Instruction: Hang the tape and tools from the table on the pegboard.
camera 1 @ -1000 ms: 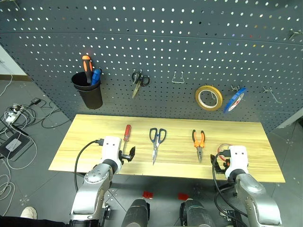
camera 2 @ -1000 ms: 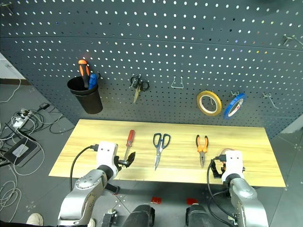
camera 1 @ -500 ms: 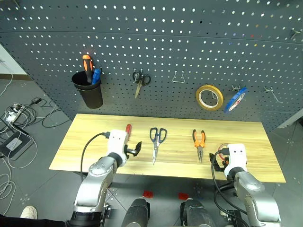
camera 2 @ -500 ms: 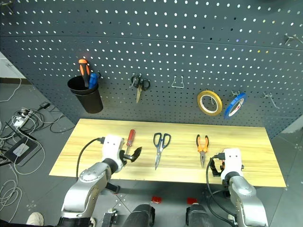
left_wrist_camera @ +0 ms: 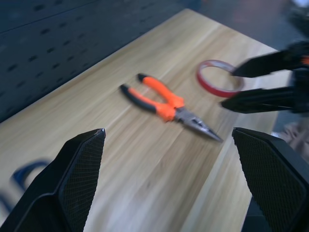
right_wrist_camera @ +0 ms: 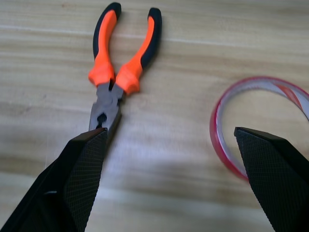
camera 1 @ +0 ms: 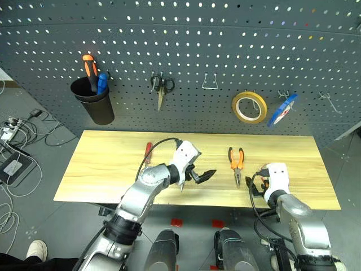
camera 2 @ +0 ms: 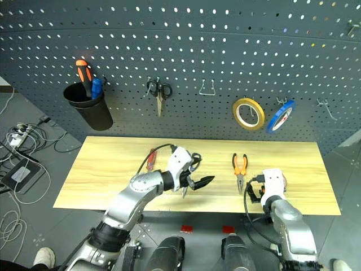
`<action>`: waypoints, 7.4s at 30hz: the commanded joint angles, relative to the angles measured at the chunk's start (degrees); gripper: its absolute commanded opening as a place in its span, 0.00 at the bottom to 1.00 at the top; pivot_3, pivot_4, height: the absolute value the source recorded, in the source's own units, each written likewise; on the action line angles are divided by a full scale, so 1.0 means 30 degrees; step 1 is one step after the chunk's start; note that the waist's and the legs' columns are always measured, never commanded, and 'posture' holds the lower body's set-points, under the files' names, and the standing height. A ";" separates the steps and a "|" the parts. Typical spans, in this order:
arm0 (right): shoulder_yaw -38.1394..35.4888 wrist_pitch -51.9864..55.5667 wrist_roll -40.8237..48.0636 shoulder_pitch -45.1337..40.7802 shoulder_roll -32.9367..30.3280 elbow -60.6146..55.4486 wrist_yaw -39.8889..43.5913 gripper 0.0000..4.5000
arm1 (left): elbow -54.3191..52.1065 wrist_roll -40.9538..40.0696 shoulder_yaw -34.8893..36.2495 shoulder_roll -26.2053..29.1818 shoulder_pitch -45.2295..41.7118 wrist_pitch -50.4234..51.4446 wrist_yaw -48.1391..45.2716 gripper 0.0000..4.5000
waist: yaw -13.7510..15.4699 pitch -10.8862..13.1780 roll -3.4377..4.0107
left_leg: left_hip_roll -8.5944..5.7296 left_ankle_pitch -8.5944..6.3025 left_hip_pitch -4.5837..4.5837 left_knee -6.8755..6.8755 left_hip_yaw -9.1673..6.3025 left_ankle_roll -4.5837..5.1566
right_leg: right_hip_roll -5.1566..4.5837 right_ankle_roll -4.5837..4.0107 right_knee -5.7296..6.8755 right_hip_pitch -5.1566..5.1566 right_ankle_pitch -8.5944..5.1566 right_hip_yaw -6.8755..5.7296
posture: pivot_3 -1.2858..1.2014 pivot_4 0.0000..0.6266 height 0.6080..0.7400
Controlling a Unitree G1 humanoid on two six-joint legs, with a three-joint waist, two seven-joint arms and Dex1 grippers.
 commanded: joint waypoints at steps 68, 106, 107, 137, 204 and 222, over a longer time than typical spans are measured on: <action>0.0576 -1.1617 -0.5800 0.1071 -0.1516 -0.1964 -0.3725 0.01 | -0.2170 -0.0160 0.0821 -0.1902 -0.0700 -0.2245 -0.0335 1.00 | -0.0040 0.0102 -0.0063 | -0.0009 0.0104 -0.0308 0.0015 0.0010 -0.0183 | -0.0040 0.0035 -0.0003 -0.0299 0.0020 -0.0046 | 0.54 0.30 1.00; -0.3483 -1.5820 -0.3760 -0.8247 -0.3299 1.0363 -0.5791 0.01 | 1.0291 0.1408 0.0523 -0.6940 -0.7992 -0.9176 -0.0424 1.00 | -0.0136 -0.0532 0.0125 | -0.0006 0.0119 -0.0293 0.0015 0.0138 -0.0144 | -0.0034 0.0029 0.0033 -0.0310 0.0024 0.0005 | 0.53 0.31 1.00; -0.3533 -1.5708 -0.3569 -0.8325 -0.3245 1.0473 -0.5759 0.01 | 1.0321 0.1420 0.0522 -0.6918 -0.8001 -0.9205 -0.0443 1.00 | -0.0141 -0.0532 0.0125 | -0.0005 0.0119 -0.0293 0.0015 0.0139 -0.0144 | -0.0034 0.0029 0.0034 -0.0309 0.0024 0.0006 | 0.53 0.31 1.00; -0.3517 -1.1646 -0.1569 -0.4335 -0.1464 0.5623 -0.4899 1.00 | 0.7368 0.1504 -0.0013 -0.5401 -0.4778 -0.8468 -0.1201 1.00 | -0.0172 -0.0537 0.0135 | 0.0004 0.0121 -0.0292 0.0021 0.0145 -0.0137 | -0.0033 0.0029 0.0049 -0.0310 0.0024 0.0011 | 0.52 0.36 1.00; 0.1869 0.0529 -0.1664 -0.8590 0.1538 0.5809 -0.2533 1.00 | -0.3647 0.0840 0.2882 0.2206 0.6424 -0.2718 0.1281 1.00 | 0.0059 0.1434 -0.0027 | 0.0028 0.0038 -0.0254 0.0002 -0.0018 0.0009 | -0.0019 0.0025 0.0076 -0.0311 0.0025 0.0019 | 0.59 0.67 1.00; 0.1309 0.4264 -0.1599 -0.7192 0.1942 0.2906 -0.3613 1.00 | -0.2917 0.0774 0.3165 0.2419 0.5845 -0.3041 0.1137 1.00 | 0.0053 0.1742 -0.0018 | 0.0029 0.0039 -0.0279 -0.0007 -0.0037 0.0007 | -0.0017 0.0025 0.0053 -0.0328 0.0025 0.0003 | 0.59 0.68 1.00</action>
